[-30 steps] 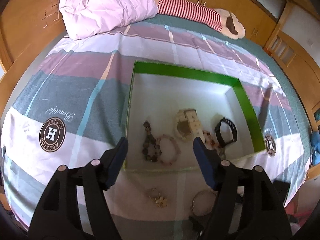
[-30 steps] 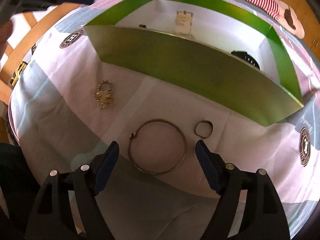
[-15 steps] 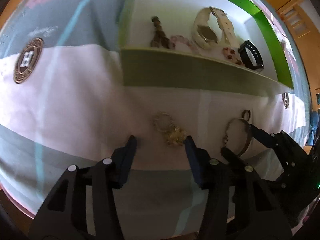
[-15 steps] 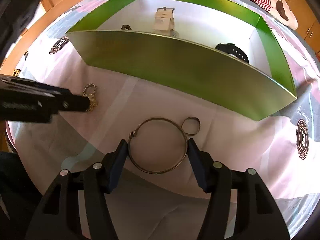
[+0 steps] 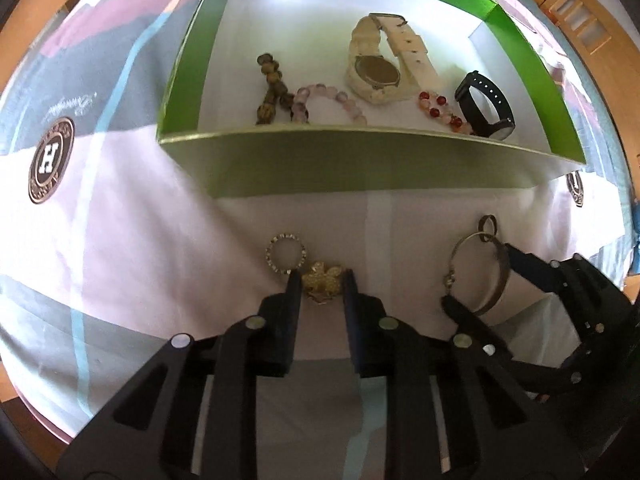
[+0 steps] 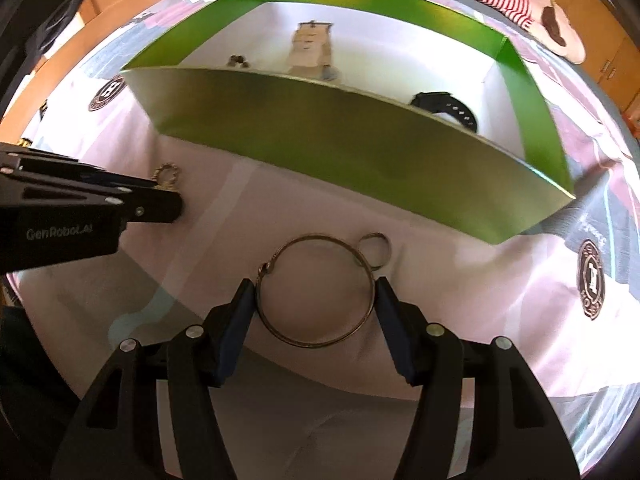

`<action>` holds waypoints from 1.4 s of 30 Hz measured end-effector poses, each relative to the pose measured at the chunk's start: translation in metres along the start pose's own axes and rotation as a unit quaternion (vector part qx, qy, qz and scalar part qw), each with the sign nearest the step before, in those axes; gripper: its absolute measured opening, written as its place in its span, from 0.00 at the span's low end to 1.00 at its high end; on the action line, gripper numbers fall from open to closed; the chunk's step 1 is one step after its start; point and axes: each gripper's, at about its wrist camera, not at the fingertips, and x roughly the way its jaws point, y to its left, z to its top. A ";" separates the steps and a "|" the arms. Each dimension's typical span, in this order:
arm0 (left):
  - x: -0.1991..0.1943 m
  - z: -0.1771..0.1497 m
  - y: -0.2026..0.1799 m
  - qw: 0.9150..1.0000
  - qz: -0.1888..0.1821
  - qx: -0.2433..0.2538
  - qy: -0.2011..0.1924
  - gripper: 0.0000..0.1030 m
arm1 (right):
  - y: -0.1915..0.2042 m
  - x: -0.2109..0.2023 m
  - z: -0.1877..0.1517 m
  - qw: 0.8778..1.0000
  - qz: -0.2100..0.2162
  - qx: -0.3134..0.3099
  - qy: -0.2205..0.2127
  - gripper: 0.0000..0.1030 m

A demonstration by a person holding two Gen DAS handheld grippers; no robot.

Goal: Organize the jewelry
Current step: 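Grasp the gold flower pendant with the left tool while the right tool grasps the silver bangle, then lift the gold flower pendant with the left tool while the right tool lifts the silver bangle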

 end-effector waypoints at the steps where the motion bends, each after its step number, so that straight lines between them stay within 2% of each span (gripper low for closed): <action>1: 0.000 -0.001 -0.002 1.000 0.000 0.003 -0.001 0.20 | -0.002 -0.001 0.001 1.000 0.000 0.005 -0.001 0.59; 12: -0.015 0.001 -0.013 0.999 0.017 0.025 -0.032 0.20 | -0.014 -0.006 0.003 1.000 -0.011 0.023 -0.006 0.59; 18: -0.018 0.004 -0.015 0.998 0.023 0.029 -0.043 0.20 | -0.021 -0.023 0.003 0.999 -0.022 0.029 -0.026 0.59; 24: -0.024 0.008 -0.031 0.995 0.045 0.052 -0.072 0.21 | -0.031 -0.029 0.001 0.998 -0.024 0.044 -0.032 0.59; 34: -0.024 0.009 -0.046 0.991 0.070 0.072 -0.092 0.21 | -0.025 -0.028 0.002 0.998 -0.028 0.041 -0.036 0.59; 42: -0.035 0.004 -0.053 0.988 0.057 0.086 -0.118 0.21 | -0.025 -0.034 0.003 0.998 -0.024 0.040 -0.052 0.59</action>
